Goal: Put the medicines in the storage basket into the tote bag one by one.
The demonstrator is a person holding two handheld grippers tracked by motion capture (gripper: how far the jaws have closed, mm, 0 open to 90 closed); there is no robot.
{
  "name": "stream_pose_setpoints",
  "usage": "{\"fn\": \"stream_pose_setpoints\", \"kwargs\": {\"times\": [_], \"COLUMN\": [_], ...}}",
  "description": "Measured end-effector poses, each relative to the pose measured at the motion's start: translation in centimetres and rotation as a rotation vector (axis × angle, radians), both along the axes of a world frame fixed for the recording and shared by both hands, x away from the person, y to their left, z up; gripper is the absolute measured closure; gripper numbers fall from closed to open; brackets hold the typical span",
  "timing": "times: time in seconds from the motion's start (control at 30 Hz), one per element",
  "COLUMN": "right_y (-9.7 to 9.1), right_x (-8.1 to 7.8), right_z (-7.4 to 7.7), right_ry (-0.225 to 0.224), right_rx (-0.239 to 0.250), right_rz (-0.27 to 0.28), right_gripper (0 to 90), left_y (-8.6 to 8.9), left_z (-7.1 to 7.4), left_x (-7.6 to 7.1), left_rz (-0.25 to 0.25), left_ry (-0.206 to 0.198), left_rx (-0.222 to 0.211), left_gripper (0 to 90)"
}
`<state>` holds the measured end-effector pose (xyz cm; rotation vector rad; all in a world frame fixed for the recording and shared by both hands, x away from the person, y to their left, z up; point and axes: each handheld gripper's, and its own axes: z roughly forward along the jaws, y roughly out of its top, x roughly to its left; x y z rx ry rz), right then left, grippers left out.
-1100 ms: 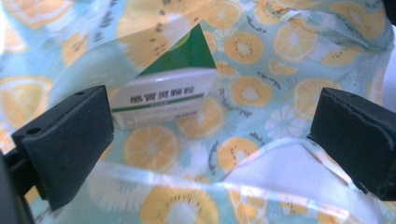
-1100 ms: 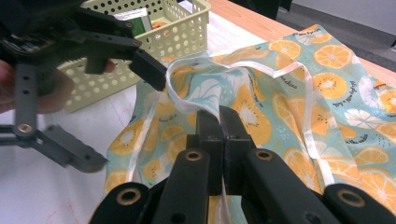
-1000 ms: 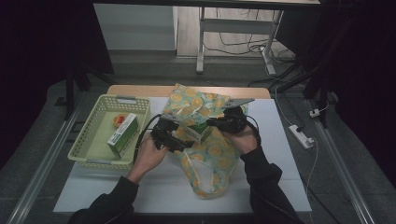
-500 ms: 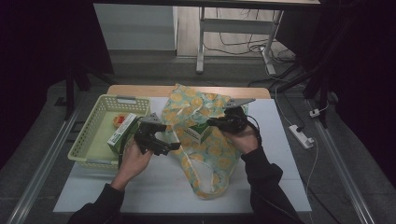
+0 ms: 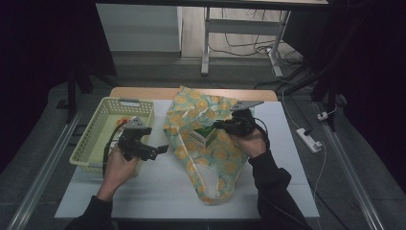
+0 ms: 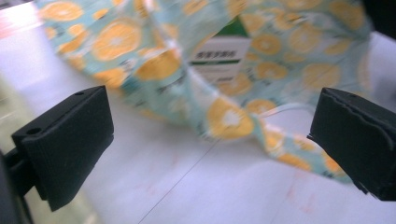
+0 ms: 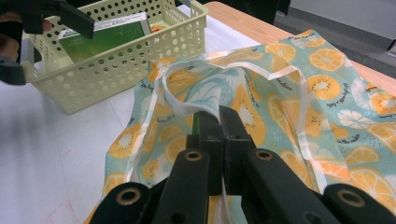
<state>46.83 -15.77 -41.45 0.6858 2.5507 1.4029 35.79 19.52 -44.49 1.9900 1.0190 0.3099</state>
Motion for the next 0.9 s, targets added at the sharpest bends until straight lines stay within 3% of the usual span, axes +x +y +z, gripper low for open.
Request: {"fn": "stream_pose_setpoints", "kwargs": {"times": [0.4, 0.63, 0.9], "right_y": [0.0, 0.0, 0.0], "right_x": [0.0, 0.0, 0.1], "right_z": [0.0, -0.1, -0.1], "right_ry": [0.001, 0.002, 0.005], "right_rx": [-0.001, -0.005, -0.006], "right_rz": [0.000, 0.001, 0.001], "right_gripper": [89.3, 89.3, 89.3], "left_y": [4.8, 7.4, 8.8], "left_z": [0.1, -1.0, -2.8], "left_x": [-1.1, -1.4, -1.0], "left_rz": [0.163, 0.266, 0.330], "left_ry": [0.021, 0.075, 0.155], "left_rx": [0.043, 0.078, 0.135], "left_gripper": [0.0, 0.1, 3.1]}}
